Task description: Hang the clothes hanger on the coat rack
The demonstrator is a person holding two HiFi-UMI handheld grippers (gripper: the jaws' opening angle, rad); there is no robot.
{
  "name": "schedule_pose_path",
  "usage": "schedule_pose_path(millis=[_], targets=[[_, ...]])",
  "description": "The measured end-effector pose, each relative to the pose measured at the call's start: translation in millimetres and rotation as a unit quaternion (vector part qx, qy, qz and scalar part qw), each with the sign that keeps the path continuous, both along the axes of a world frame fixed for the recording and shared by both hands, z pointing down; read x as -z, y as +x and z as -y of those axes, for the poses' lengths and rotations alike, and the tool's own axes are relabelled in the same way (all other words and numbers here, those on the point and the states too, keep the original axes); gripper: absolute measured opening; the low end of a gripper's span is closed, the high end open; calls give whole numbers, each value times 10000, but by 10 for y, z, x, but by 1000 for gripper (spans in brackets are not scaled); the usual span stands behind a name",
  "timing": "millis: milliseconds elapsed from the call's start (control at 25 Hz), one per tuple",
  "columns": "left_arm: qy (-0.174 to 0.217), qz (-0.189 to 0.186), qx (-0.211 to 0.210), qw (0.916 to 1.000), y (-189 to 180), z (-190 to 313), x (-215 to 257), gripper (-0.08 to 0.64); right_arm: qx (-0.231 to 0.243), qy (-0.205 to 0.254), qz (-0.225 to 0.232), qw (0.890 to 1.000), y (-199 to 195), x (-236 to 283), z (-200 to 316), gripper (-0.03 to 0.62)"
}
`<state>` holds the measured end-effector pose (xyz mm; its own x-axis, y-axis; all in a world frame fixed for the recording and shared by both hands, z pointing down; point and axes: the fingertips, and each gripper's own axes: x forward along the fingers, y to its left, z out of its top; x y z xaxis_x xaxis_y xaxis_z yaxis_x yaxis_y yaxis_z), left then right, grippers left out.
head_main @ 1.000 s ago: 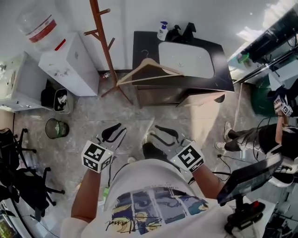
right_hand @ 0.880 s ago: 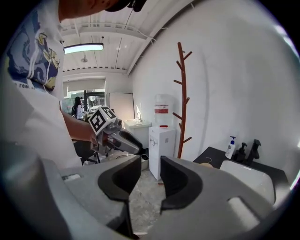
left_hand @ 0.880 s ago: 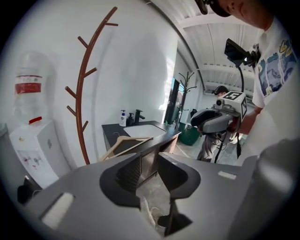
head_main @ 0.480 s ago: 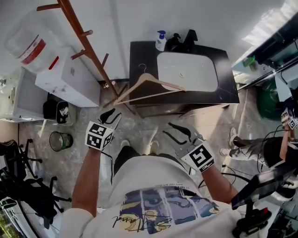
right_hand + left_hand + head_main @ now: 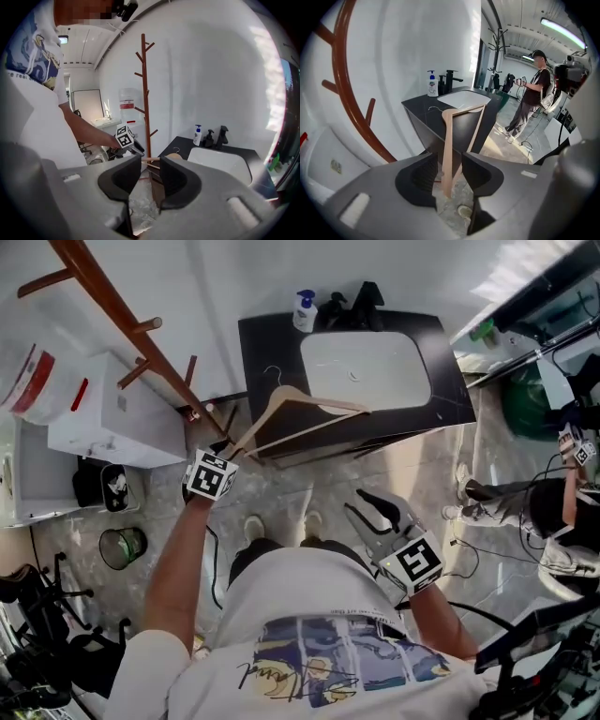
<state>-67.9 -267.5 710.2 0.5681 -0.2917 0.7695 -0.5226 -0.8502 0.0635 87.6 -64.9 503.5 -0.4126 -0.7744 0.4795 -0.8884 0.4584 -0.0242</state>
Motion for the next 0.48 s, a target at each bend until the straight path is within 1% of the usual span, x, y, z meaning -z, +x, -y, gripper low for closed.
schedule_pose_path(millis=[120,280,480], targets=[[-190,77,-162,9997,36,102,-186,177,-255,-67,-2,9997,-62,17,20,123],[-424,34,-336,9985,160,140,-366,186,-535,-192,-66,9984,-91,0,-19,123],[-581,131,-523,9969,274,167,-537,198,-857,-212,-133,9960,-43,37,-50,123]])
